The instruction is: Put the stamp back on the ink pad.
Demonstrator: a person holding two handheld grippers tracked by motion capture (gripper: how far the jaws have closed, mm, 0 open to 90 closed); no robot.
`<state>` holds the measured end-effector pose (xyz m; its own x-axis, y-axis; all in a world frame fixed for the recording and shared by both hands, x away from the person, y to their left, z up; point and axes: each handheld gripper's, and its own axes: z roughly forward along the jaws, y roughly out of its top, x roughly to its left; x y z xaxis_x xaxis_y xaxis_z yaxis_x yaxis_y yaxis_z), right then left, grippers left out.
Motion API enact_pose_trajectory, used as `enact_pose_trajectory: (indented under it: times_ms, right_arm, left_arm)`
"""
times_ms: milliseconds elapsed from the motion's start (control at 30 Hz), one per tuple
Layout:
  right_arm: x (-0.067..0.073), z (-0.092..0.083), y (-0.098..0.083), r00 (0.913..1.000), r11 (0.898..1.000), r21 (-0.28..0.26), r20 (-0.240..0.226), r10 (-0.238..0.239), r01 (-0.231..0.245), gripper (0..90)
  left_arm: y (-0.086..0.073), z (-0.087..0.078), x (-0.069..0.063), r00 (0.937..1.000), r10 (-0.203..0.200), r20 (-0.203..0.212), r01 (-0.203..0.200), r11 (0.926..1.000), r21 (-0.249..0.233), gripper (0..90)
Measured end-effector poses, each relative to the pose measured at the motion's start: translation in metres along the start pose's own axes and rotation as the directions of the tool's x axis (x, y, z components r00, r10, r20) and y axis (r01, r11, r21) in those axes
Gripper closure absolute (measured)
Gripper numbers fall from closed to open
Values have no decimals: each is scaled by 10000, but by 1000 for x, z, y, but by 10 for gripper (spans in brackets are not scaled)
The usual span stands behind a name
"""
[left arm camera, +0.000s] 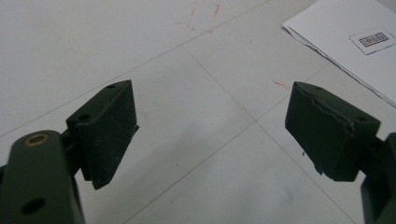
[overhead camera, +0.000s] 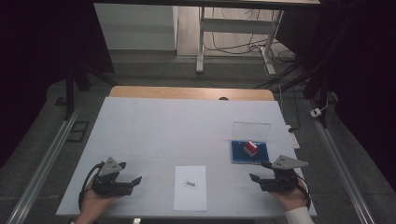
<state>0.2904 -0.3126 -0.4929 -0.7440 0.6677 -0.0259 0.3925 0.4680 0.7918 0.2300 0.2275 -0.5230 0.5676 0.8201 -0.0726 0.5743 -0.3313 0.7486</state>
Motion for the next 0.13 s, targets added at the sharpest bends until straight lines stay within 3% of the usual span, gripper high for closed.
enact_pose_trajectory:
  times_ms: [133]
  right_arm:
    - [3, 2, 0, 9999, 9999, -37, -94, -130, 130, 289]
  left_arm:
    - [0, 0, 0, 10000, -7, 4, 7, 10000, -22, 172]
